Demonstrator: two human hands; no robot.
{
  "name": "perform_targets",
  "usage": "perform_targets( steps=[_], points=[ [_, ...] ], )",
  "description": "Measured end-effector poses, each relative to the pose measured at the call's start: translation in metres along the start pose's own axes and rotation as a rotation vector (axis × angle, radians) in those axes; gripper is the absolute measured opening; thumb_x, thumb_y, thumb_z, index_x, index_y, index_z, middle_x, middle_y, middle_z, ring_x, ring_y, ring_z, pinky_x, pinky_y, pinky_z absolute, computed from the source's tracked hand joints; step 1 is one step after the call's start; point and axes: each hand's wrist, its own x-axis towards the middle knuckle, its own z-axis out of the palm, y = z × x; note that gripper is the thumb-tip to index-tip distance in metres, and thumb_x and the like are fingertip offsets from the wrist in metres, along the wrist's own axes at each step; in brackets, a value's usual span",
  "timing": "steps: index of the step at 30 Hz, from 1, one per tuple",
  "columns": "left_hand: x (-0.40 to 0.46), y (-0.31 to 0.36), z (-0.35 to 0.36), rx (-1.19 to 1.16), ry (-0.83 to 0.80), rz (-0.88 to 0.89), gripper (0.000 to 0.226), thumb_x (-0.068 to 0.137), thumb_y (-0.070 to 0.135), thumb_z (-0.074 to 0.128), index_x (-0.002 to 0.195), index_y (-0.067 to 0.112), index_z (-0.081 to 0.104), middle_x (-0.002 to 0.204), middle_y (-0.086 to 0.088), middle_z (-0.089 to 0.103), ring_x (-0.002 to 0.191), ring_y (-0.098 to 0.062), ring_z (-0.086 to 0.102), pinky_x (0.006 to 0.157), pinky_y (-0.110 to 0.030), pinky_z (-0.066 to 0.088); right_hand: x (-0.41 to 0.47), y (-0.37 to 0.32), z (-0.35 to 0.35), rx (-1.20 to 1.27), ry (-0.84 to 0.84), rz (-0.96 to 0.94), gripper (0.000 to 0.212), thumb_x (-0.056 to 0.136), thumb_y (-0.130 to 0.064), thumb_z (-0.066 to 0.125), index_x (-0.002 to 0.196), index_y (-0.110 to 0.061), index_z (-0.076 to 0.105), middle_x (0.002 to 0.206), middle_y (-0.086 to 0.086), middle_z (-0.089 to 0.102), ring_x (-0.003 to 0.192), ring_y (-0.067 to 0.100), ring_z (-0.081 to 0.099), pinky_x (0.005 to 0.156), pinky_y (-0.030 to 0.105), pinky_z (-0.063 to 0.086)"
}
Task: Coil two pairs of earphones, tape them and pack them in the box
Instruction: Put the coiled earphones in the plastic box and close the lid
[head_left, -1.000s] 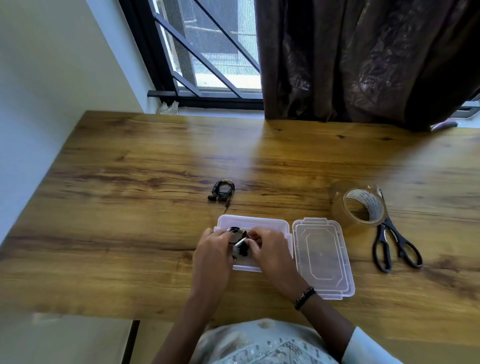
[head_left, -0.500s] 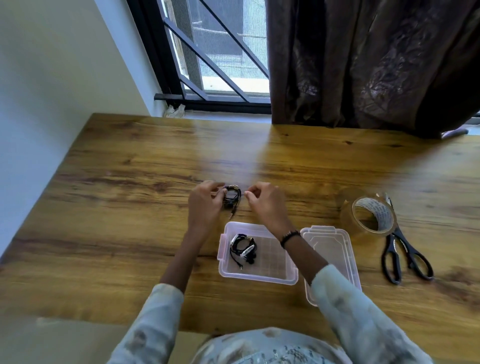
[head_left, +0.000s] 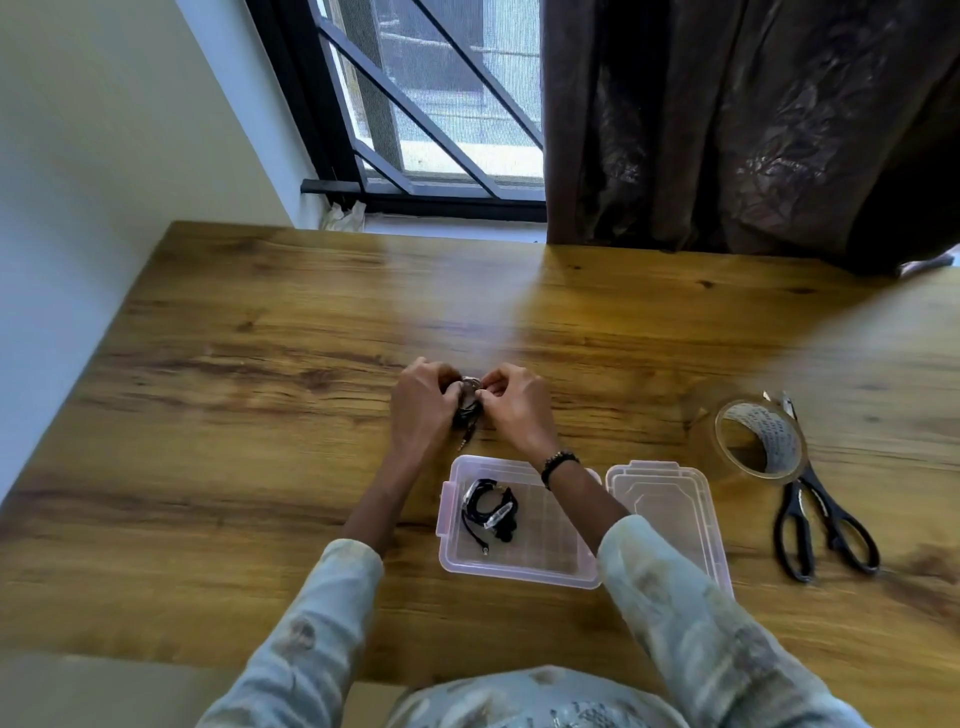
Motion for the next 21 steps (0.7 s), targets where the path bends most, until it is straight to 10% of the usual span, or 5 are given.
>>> perform_targets(
  steps=[5, 14, 21],
  points=[
    [-0.005, 0.016, -0.013, -0.125, 0.051, 0.033, 0.013, 0.082, 0.012, 0.071, 0.094, 0.006, 0.074, 0.092, -0.009, 0.067, 0.071, -0.012, 0.061, 0.060, -0.006, 0.043, -0.010, -0.004, -0.019, 0.162, -0.015, -0.038, 0.016, 0.089, -0.013, 0.067, 0.104, -0.008, 0.066, 0.099, 0.007, 0.072, 0.085, 0.013, 0.067, 0.070, 0.018, 0.054],
    [-0.057, 0.079, -0.049, -0.372, 0.053, 0.118, 0.006, 0.080, 0.015, 0.075, 0.086, 0.015, 0.074, 0.081, 0.012, 0.064, 0.065, 0.004, 0.063, 0.063, -0.013, 0.053, -0.073, -0.016, -0.101, 0.369, -0.010, -0.119, 0.018, 0.089, -0.013, 0.068, 0.106, -0.014, 0.063, 0.085, -0.006, 0.071, 0.073, -0.001, 0.070, 0.062, 0.014, 0.055],
    [-0.120, 0.069, -0.019, -0.292, -0.183, 0.022, 0.010, 0.080, 0.025, 0.075, 0.087, 0.017, 0.075, 0.083, 0.007, 0.069, 0.071, -0.002, 0.065, 0.065, -0.018, 0.055, -0.140, 0.024, -0.106, 0.038, -0.068, -0.054, 0.015, 0.089, -0.019, 0.068, 0.103, -0.017, 0.066, 0.089, -0.005, 0.071, 0.070, -0.001, 0.066, 0.057, 0.009, 0.051]
  ],
)
